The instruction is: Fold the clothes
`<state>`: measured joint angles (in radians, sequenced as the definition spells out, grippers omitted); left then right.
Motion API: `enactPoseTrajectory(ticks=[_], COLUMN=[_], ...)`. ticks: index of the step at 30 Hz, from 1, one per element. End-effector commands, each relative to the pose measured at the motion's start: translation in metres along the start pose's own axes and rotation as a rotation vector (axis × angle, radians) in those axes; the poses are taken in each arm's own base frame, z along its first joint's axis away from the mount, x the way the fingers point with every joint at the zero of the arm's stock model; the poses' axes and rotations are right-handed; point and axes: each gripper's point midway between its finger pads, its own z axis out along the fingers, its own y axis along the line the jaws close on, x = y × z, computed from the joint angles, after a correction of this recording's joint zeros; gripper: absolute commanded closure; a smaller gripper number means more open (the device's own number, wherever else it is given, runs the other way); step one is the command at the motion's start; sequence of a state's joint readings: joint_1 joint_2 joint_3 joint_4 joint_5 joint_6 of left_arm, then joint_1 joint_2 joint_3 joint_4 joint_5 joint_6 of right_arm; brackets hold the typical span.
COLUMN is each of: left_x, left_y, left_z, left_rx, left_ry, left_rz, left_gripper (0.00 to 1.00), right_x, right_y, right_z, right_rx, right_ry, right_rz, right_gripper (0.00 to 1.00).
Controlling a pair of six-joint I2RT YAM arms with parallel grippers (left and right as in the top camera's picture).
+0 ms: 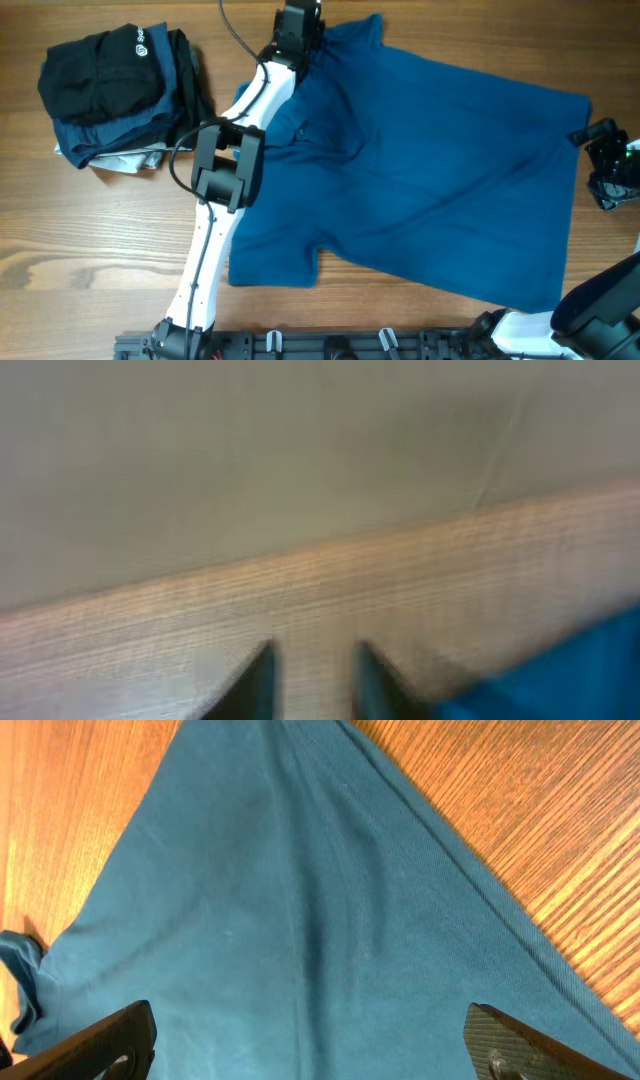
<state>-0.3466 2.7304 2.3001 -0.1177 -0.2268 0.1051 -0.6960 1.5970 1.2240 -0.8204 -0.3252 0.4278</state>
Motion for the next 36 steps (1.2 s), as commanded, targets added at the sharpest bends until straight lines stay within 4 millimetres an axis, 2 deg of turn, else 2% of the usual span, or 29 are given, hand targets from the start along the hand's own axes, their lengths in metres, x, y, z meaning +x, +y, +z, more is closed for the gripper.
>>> enactPoseTrajectory(ticks=[1, 6, 12, 18, 23, 27, 36], left_x=[-0.072, -0.051, -0.018, 0.011, 0.014, 0.017, 0.044], left_y=[-0.035, -0.075, -0.107, -0.109, -0.101, -0.108, -0.101], left_z=[-0.063, -0.079, -0.071, -0.051, -0.047, -0.048, -0.027], left_rx=[0.138, 0.188, 0.231, 0.224, 0.213, 0.256, 0.231], left_ry=[-0.051, 0.053, 0.121, 0.154, 0.16, 0.169, 0.198], left_rz=[0.006, -0.027, -0.041, -0.036, -0.044, -0.05, -0.075], left_gripper=[0.96, 0.96, 0.96, 0.96, 0.96, 0.96, 0.96], right_x=[-0.005, -0.005, -0.005, -0.005, -0.005, -0.005, -0.005], right_y=[0.009, 0.009, 0.009, 0.009, 0.009, 0.009, 0.009], right_z=[-0.009, -0.009, -0.009, -0.009, -0.009, -0.009, -0.009], right_rx=[-0.027, -0.027, -0.027, -0.027, -0.027, -0.027, -0.027], right_ry=[-0.026, -0.026, -0.026, -0.026, -0.026, -0.026, -0.026], right_rz=[-0.02, -0.02, -0.02, -0.02, -0.02, -0.02, -0.02], right_gripper=[0.0, 0.0, 0.01, 0.01, 0.0, 0.0, 0.01])
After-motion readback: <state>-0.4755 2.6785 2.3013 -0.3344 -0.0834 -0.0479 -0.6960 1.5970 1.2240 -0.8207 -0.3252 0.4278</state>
